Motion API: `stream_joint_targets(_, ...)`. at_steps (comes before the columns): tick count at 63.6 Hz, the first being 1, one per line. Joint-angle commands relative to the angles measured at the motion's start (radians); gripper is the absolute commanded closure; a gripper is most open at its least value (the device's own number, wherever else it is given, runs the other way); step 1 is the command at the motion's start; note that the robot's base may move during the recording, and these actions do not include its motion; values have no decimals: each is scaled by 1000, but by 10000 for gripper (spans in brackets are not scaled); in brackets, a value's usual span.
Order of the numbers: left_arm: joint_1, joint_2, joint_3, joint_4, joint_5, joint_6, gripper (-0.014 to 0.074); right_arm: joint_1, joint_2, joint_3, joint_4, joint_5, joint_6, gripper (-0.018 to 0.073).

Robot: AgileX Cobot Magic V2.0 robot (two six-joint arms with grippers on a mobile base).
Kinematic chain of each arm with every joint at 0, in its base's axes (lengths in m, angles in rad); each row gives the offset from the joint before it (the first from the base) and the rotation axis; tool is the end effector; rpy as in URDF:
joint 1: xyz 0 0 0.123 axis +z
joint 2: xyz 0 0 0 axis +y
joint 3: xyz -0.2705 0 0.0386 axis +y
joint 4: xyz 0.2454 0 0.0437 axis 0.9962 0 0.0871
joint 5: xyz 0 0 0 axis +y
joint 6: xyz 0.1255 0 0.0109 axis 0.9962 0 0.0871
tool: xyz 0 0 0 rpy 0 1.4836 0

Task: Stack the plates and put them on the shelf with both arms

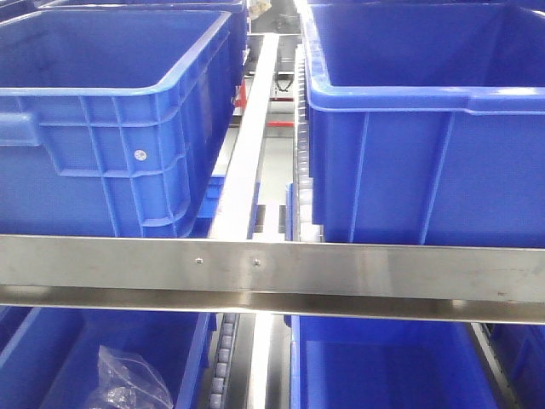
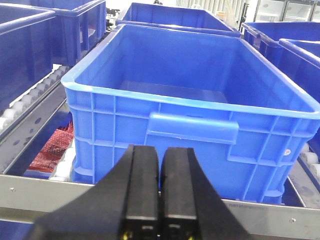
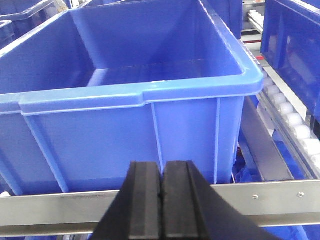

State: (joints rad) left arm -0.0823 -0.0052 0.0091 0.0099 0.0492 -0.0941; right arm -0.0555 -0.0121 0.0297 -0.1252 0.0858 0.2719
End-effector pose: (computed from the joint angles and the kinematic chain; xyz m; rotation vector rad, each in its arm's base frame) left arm 0.1004 -0.0082 0.2072 -0.0019 1.5382 -0.1320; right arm 0.1009 -0.0070 0.1957 0.1688 1.5777 0.0631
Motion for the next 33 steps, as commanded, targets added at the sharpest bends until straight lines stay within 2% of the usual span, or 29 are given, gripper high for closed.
stream_joint_targets(1,-4,-21,1,-10,-86,-8,513,-3,-12,0,-1,-86,-10,533)
stream_joint_targets(33,-4,-21,1,-10,-86,-8,513,-3,-12,0,-1,-86,-10,533)
